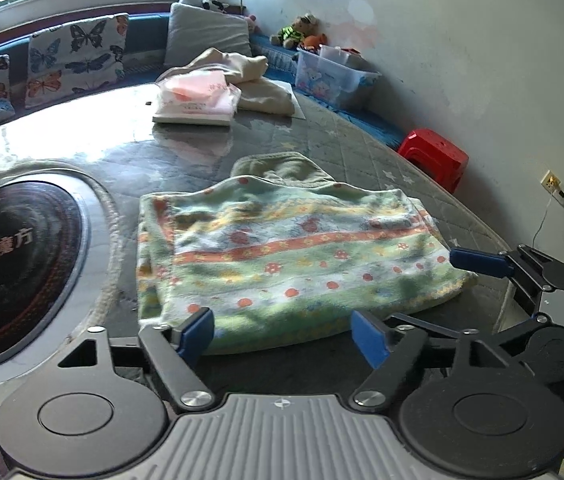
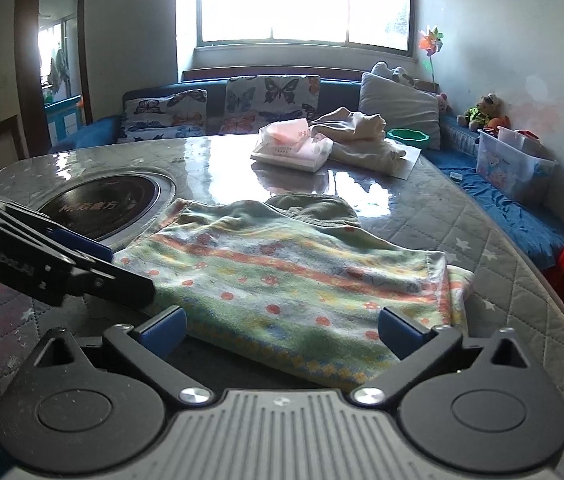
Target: Fold clothes
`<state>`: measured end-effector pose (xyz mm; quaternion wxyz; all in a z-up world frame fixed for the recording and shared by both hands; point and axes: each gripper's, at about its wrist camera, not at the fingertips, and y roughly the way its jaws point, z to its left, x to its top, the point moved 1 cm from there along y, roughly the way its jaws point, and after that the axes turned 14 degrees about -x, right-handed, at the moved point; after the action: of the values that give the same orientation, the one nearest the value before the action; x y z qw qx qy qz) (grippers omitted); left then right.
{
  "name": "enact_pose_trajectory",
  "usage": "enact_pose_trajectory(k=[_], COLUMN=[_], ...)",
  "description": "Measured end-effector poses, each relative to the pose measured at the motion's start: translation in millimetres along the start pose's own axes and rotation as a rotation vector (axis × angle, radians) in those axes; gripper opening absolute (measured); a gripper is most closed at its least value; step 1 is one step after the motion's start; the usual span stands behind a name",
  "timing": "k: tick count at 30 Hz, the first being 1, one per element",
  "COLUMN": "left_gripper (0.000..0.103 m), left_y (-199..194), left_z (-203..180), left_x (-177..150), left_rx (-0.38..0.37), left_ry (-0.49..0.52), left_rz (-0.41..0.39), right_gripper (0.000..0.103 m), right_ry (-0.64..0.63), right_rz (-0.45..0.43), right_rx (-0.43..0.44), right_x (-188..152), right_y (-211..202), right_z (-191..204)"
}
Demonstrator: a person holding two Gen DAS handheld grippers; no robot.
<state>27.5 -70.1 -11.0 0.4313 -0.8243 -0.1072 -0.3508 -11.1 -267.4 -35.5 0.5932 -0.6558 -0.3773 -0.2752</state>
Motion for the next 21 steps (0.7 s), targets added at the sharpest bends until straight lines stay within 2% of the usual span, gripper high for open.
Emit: enact_pose_trajectory(k=[3, 11, 14, 21], left_gripper=[0.090, 0.103, 0.103, 0.103], left_y=[-7, -17, -19, -23], left_z=[2, 7, 5, 1], left_x=[-4, -15, -19, -27], left_rx=[0.020, 0.061, 0.072, 0.106], left_ry=[0.004, -0.004, -0.004, -0.006], left_rz=[-0.013, -0.026, -0.025, -0.027], right_gripper=[0.103, 0.103, 0.103, 0.103], right_ry=[0.007, 0.047, 0.069, 0.113], right_rz=[0.000, 0.032, 0.042, 0.055], right_rx=[-0.015, -0.031, -0.014, -0.035], right_x=[-3, -9, -13, -18], right_y=[-3, -5, -8, -12], right_z=[2, 4, 4, 2])
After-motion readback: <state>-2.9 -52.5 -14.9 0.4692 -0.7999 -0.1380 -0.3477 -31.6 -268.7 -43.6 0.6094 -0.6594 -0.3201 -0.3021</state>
